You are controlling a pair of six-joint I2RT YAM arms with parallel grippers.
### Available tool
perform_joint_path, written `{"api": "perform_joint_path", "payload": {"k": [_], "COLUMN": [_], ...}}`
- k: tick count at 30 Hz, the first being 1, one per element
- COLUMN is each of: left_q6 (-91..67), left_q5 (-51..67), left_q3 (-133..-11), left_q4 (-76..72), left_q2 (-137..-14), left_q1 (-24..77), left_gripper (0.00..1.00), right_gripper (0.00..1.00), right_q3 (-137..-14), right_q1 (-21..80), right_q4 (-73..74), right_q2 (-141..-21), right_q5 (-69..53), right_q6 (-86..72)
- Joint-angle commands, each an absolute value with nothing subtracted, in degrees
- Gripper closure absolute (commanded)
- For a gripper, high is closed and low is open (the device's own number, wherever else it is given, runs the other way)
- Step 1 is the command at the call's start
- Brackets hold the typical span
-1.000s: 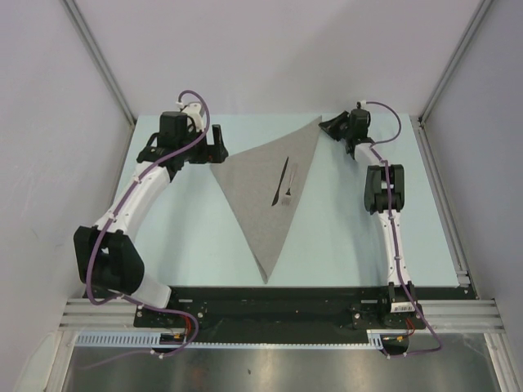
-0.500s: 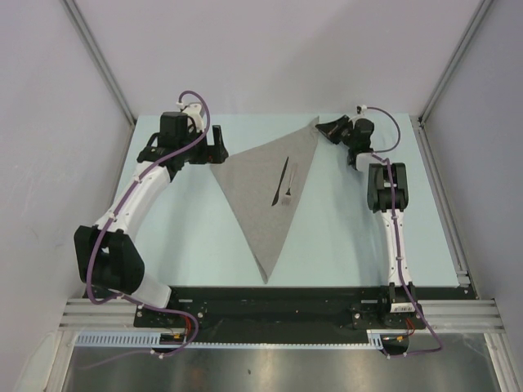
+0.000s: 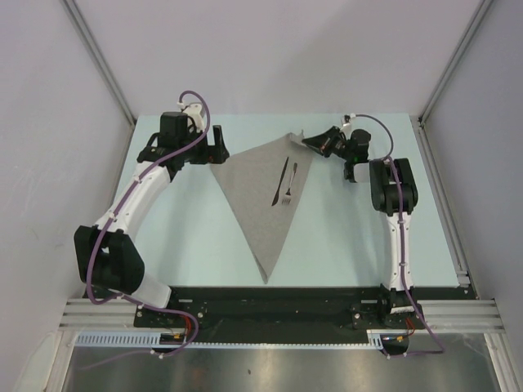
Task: Fold the napkin, place the utensils inside, and roll it up
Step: Fold the napkin
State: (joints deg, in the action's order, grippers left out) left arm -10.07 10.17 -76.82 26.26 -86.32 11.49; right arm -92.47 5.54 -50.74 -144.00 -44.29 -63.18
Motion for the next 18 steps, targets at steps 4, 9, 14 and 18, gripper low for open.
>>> {"api": "perform_joint_path", "payload": {"k": [4,9,14,18], "left_q6": [-10.63,-10.63,-10.63,-10.55], "left_q5": [11.78,12.13,12.22,12.13], "left_q3": [-78.22,-78.31,-78.4,-78.4], "left_q4": [25.05,25.14,25.22,25.23], "left_q2": [-85.61,-85.34,-85.25,-84.99], "left_q1": [11.25,11.25,11.25,11.25], "left_gripper": [0.0,0.0,0.0,0.0], "right_gripper": [1.0,1.0,1.0,1.0], "right_q3": [-77.11,-68.74,-62.68,-59.33], "right_q1": [8.17,9.4,10.55,11.42], "right_q4": [-59.68,-62.14,-64.07,-65.56], "right_q2": [-133.16,-129.21,-126.13,-125.07], "right_q5": [-49.74,-50.71,-51.15,-51.68], "right_q6": [-63.02,-62.75,-63.28,-64.07]}}
